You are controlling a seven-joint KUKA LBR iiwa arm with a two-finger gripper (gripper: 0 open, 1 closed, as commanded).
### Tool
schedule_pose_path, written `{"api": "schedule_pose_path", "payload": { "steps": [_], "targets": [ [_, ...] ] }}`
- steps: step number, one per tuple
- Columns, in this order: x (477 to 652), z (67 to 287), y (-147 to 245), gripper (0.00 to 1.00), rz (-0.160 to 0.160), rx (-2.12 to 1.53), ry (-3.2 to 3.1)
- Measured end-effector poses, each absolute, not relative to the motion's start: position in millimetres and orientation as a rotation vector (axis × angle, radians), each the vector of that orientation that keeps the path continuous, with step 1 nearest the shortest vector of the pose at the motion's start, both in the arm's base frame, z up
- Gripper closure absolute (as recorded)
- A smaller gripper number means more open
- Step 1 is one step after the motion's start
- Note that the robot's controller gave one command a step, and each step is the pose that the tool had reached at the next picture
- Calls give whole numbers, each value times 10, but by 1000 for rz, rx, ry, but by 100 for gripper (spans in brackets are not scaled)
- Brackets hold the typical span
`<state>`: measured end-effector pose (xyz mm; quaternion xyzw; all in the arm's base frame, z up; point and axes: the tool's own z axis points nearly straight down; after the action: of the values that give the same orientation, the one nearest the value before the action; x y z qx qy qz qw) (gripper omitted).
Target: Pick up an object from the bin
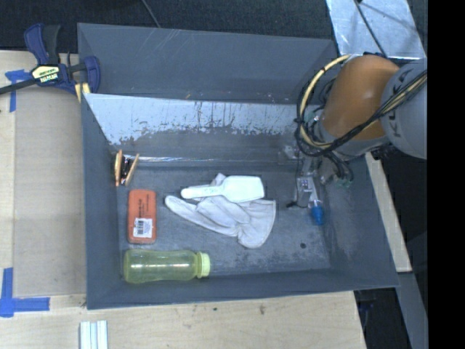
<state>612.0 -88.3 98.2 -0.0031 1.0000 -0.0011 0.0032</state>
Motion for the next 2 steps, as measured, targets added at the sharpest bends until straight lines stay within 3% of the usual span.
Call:
{"api": "schedule_pose_path", "payload": {
  "steps": [1,2],
  "targets": [
    [6104,790,-579,0,6,-44,3141],
    [6158,760,-619,0,-4,-1,3137]
  ]
}}
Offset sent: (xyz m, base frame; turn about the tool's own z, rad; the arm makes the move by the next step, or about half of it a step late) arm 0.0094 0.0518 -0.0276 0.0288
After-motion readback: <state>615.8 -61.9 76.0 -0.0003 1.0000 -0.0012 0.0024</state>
